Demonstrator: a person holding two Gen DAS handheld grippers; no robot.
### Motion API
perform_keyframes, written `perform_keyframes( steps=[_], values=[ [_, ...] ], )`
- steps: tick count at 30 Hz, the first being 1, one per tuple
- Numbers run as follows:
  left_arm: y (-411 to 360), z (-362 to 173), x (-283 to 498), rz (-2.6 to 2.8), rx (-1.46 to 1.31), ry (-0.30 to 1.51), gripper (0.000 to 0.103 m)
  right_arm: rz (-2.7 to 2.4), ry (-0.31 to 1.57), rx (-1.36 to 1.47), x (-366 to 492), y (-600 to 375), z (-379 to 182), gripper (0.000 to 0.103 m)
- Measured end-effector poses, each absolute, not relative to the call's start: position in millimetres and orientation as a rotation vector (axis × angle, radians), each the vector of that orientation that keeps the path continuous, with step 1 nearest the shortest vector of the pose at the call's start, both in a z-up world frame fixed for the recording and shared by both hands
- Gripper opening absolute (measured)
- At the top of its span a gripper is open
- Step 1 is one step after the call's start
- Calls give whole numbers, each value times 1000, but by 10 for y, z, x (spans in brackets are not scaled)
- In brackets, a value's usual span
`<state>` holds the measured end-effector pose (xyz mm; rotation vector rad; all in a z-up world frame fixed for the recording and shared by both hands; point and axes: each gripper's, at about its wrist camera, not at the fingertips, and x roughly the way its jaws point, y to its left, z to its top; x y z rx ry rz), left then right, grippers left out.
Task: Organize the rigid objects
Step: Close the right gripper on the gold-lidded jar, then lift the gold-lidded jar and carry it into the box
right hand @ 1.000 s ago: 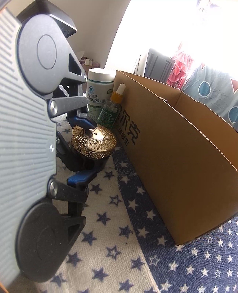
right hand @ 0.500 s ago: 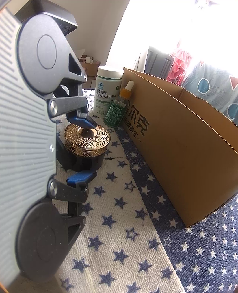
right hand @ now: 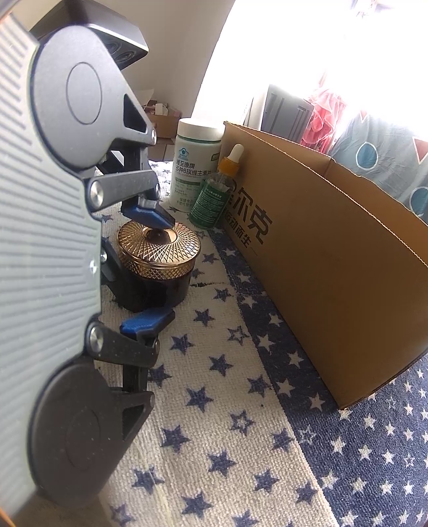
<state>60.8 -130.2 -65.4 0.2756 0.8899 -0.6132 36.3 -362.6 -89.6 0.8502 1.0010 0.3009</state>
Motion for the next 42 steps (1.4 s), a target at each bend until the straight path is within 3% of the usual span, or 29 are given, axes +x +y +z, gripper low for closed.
perform_keyframes(
  steps=[19,42],
  values=[
    [-1384,-669,603,-560,278,908,57,313,990,869,329,-3648,-898,52],
    [-1251,-401,410,-515,259,856,57,343,919,796,146,-3505,-527,52]
  ],
)
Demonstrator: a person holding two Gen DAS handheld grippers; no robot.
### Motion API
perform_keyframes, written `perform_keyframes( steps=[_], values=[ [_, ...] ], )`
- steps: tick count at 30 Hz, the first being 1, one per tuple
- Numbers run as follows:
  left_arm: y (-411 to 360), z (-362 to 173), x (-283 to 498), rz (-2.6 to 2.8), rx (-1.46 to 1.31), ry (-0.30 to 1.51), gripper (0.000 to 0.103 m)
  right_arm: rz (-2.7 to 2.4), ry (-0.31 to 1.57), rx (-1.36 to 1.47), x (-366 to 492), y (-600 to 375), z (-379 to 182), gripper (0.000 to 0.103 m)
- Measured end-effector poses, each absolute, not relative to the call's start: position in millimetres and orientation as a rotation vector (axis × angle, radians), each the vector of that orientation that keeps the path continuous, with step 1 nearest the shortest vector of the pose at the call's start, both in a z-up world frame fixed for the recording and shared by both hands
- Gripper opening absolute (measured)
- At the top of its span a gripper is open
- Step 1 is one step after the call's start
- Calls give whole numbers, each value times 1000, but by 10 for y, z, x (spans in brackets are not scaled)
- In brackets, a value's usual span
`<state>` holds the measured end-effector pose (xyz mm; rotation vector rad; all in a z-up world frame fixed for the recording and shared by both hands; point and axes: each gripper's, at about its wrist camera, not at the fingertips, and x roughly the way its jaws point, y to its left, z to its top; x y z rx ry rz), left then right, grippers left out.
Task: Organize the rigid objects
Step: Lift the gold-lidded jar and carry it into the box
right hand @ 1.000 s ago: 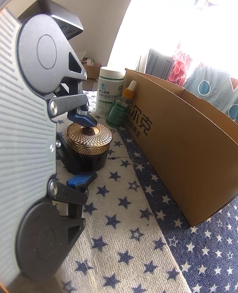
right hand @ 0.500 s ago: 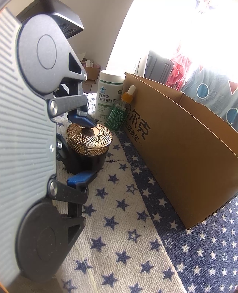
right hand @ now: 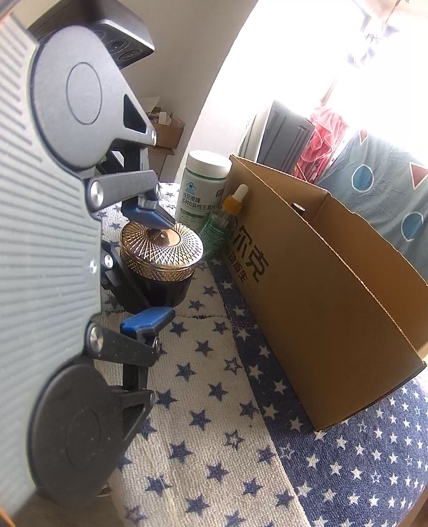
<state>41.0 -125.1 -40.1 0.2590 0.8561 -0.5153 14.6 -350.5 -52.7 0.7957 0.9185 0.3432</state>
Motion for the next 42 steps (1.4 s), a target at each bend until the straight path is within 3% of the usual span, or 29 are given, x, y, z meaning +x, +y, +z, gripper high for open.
perform_keyframes(
  steps=[17,29,42],
  values=[
    [-1128,140,333,-485,264,727,57,413,810,708,152,-3349,27,53],
    [-1440,721,1026,-521,214,679,57,453,735,580,732,-3669,750,53],
    [-2046,173,2507,-491,75,918,57,365,940,453,2353,-4195,448,53]
  ],
)
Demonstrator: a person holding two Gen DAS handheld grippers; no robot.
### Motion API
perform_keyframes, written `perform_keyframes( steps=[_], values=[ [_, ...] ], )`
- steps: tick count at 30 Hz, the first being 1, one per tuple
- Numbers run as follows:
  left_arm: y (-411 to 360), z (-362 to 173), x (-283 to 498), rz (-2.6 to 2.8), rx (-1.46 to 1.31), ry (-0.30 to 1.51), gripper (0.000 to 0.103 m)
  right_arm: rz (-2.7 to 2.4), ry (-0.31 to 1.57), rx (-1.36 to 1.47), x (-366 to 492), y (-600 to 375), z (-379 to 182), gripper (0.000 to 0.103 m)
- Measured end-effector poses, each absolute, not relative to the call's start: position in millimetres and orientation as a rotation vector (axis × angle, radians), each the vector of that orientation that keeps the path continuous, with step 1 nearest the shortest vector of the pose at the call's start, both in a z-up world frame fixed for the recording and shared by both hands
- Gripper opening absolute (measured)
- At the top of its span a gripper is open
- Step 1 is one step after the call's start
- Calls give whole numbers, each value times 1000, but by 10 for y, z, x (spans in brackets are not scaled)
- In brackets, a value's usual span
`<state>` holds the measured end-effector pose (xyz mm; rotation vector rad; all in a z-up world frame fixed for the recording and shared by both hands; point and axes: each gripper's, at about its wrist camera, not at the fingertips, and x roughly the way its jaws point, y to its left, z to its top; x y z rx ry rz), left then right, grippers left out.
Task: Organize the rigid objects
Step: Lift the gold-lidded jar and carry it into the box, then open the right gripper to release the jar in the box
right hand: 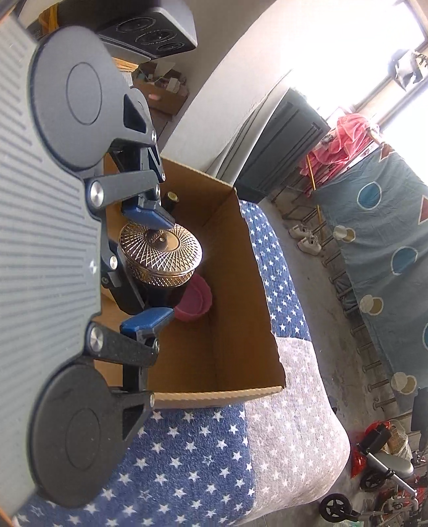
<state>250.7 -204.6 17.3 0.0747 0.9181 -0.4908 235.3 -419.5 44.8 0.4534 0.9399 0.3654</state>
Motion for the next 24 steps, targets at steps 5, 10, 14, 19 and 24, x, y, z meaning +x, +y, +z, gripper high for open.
perform_keyframes(
  steps=[5,10,14,19,24],
  values=[
    [-2137,-85,2826,-463,15,982,57,346,993,360,2742,-4146,208,53],
    [-2231,-230,2971,-430,3,1012,57,340,1000,271,2912,-4091,98,50],
    [-2222,-262,3002,-419,-27,1013,59,339,983,241,2933,-4072,104,48],
    [-2234,-244,2979,-418,-13,1004,59,343,971,259,2894,-4106,106,48],
    [-2191,-165,2893,-422,-13,988,59,343,954,293,2756,-4152,150,48]
  ],
)
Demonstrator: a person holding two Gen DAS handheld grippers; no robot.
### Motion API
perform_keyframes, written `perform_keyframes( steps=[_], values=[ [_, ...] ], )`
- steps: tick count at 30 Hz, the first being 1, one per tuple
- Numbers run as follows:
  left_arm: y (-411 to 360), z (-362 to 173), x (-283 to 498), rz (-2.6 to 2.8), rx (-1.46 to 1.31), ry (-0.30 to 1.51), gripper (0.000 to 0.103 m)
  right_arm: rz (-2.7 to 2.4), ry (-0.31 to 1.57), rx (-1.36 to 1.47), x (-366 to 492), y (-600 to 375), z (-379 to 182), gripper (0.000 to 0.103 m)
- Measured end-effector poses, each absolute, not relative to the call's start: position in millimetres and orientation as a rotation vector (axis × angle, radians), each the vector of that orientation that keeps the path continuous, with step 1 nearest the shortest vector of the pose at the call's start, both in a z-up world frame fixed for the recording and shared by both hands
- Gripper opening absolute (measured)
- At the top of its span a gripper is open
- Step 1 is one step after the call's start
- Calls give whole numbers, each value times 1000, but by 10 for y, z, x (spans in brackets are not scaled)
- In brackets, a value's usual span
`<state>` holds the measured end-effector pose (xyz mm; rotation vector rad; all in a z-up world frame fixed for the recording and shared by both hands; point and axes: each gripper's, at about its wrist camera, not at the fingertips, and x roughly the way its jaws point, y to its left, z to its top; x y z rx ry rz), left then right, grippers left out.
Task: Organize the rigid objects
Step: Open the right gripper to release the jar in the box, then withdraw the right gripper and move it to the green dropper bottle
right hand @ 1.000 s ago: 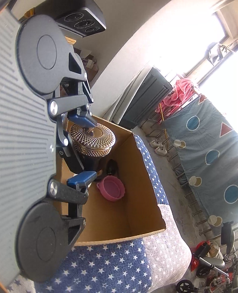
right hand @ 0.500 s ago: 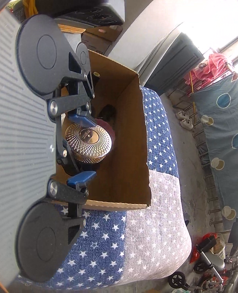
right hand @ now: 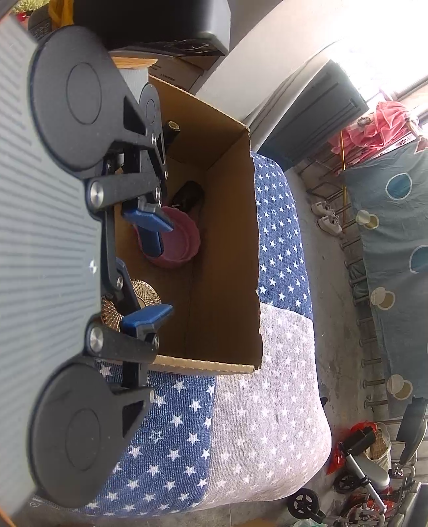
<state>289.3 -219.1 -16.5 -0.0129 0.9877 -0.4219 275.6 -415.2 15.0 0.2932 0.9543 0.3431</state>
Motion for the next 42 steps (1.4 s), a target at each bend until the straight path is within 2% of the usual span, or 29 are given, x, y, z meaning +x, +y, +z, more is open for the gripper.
perform_keyframes(
  steps=[6,13,23,33,37,42],
  values=[
    [-2044,134,2563,-454,5,916,60,353,888,384,2400,-4270,388,49],
    [-1650,436,1767,-468,58,824,60,403,766,539,1546,-4359,671,50],
    [-727,650,918,-415,84,775,60,504,708,719,555,-4041,536,53],
    [12,558,618,-283,191,760,60,574,785,785,484,-3394,251,53],
    [64,367,573,-322,177,776,60,557,817,735,572,-3171,186,53],
    [-155,166,533,-390,210,707,59,504,830,589,707,-2894,152,53]
  ],
)
